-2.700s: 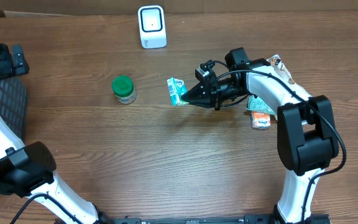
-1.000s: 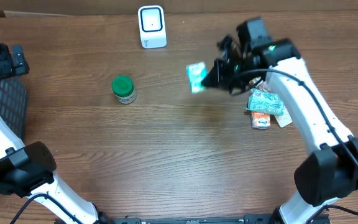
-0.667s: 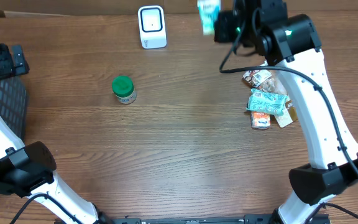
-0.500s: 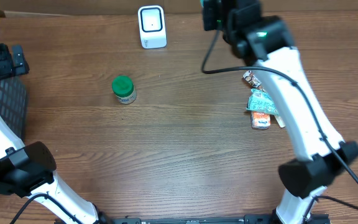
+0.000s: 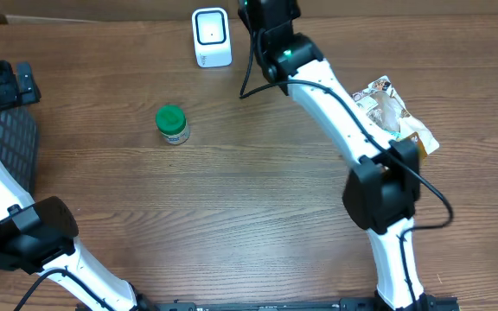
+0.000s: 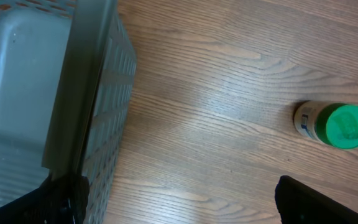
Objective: Scan the item barcode
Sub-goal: 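Hold the small Kleenex pack against the scanner face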
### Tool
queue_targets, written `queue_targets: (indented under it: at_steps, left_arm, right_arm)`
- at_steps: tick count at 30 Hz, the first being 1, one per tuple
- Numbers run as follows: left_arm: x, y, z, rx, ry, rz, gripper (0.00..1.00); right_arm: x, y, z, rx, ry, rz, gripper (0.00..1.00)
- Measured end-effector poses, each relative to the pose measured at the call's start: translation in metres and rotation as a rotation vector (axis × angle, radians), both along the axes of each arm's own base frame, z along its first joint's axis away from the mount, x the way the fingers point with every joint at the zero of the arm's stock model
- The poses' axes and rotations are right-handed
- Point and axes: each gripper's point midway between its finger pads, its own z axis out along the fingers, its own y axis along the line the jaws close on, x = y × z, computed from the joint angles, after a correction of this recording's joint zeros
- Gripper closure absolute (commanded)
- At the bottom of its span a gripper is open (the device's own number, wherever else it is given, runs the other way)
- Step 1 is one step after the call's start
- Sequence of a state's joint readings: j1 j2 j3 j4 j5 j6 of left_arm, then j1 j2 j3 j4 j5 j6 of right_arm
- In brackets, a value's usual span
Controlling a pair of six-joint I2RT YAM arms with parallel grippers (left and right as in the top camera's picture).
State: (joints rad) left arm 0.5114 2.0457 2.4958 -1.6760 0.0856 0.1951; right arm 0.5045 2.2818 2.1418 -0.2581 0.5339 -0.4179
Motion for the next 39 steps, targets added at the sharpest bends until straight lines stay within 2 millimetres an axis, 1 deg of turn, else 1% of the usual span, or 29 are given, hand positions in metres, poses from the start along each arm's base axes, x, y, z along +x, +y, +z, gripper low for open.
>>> queue_targets:
  at_steps: [3, 5, 8, 9, 13, 17, 20, 25, 37, 39]
  left_arm:
    - [0.0, 0.0, 0.0, 0.0, 0.0, 0.0, 0.01]
    - [0.0, 0.0, 0.0, 0.0, 0.0, 0.0, 0.0]
    - [0.0, 0.0, 0.0, 0.0, 0.0, 0.0, 0.0]
    - [0.0, 0.0, 0.0, 0.0, 0.0, 0.0, 0.0]
    - [0.0, 0.0, 0.0, 0.0, 0.0, 0.0, 0.0]
    - [0.0, 0.0, 0.0, 0.0, 0.0, 0.0, 0.0]
    - [0.0, 0.0, 0.0, 0.0, 0.0, 0.0, 0.0]
    - [0.0, 0.0, 0.0, 0.0, 0.0, 0.0, 0.0]
    - [0.0, 0.0, 0.0, 0.0, 0.0, 0.0, 0.0]
    - [0.0, 0.0, 0.0, 0.0, 0.0, 0.0, 0.01]
  right_arm:
    - [0.012, 0.011, -0.021, -0.079, -0.017, 0.044, 0.96]
    - [0.019, 0.02, -0.038, -0.144, -0.024, 0.084, 0.96]
    - [0.024, 0.037, -0.059, -0.22, -0.044, 0.137, 0.96]
    - [0.025, 0.046, -0.069, -0.249, -0.046, 0.164, 0.96]
    - [0.02, 0.074, -0.096, -0.314, -0.04, 0.244, 0.96]
    - [0.014, 0.094, -0.121, -0.35, -0.024, 0.3, 0.96]
    - [0.013, 0.098, -0.128, -0.364, -0.018, 0.316, 0.96]
    - [0.016, 0.097, -0.12, -0.383, -0.052, 0.314, 0.96]
    - [0.016, 0.095, -0.12, -0.406, -0.052, 0.312, 0.96]
    - [0.016, 0.094, -0.124, -0.408, -0.037, 0.309, 0.96]
